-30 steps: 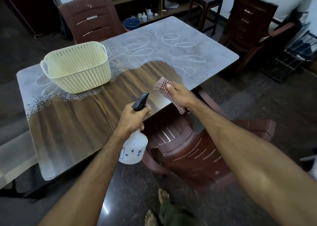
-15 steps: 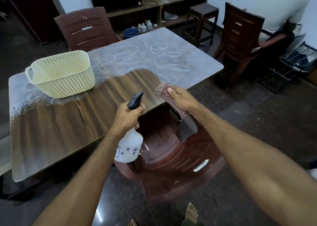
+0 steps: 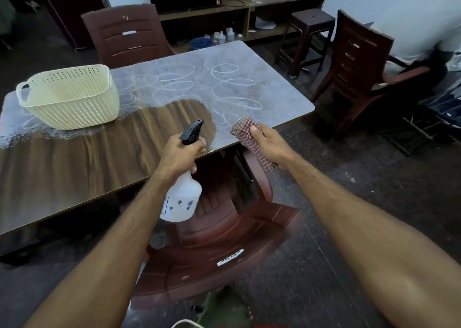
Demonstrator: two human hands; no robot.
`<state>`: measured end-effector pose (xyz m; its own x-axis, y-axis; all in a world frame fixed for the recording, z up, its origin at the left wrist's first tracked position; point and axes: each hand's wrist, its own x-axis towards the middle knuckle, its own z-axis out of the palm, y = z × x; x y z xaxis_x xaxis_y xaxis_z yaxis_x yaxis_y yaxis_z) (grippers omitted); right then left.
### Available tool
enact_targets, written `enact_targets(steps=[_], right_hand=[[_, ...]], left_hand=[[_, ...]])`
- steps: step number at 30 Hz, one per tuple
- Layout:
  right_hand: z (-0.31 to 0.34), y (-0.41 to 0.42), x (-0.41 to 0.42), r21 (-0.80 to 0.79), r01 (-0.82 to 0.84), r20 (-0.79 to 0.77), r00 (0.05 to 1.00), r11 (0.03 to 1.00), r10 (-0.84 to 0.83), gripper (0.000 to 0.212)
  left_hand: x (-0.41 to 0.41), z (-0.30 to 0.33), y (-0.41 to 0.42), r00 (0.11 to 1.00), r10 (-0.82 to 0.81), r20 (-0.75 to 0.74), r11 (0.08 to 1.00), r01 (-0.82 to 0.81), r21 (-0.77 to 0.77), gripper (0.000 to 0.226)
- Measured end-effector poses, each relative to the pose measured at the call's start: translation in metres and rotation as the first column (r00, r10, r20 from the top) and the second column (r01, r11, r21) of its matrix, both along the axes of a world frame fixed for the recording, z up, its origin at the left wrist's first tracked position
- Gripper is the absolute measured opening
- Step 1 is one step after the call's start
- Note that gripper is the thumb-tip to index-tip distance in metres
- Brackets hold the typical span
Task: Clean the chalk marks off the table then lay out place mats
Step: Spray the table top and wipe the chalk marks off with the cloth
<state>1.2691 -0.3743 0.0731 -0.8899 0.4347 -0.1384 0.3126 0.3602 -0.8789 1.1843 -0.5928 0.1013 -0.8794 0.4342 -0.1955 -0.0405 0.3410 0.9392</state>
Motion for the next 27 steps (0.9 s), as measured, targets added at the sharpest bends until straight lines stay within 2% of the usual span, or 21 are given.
enact_targets(steps=[12, 17, 23, 27], right_hand=[[-0.026, 0.083, -0.037, -0.011, -0.046, 0.046, 0.998, 0.999, 0.047, 0.039], [-0.036, 0.116, -0.061, -0.026, -0.124, 0.123, 0.984, 0.992, 0.127, 0.038], [-0.047, 0.152, -0.084, -0.045, -0.159, 0.117, 0.98, 0.986, 0.163, 0.034], [-0.052, 0.17, -0.105, -0.078, -0.237, 0.092, 0.965, 0.968, 0.244, 0.028]], left_hand=[[-0.022, -0.037, 0.082, 0.996, 0.065, 0.066, 0.998, -0.064, -0.02, 0.018], [-0.034, -0.05, 0.106, 0.98, 0.173, 0.101, 0.984, -0.169, -0.048, 0.011], [-0.039, -0.054, 0.127, 0.961, 0.251, 0.118, 0.965, -0.239, -0.106, 0.013], [-0.039, -0.059, 0.138, 0.939, 0.326, 0.113, 0.941, -0.31, -0.137, 0.015]])
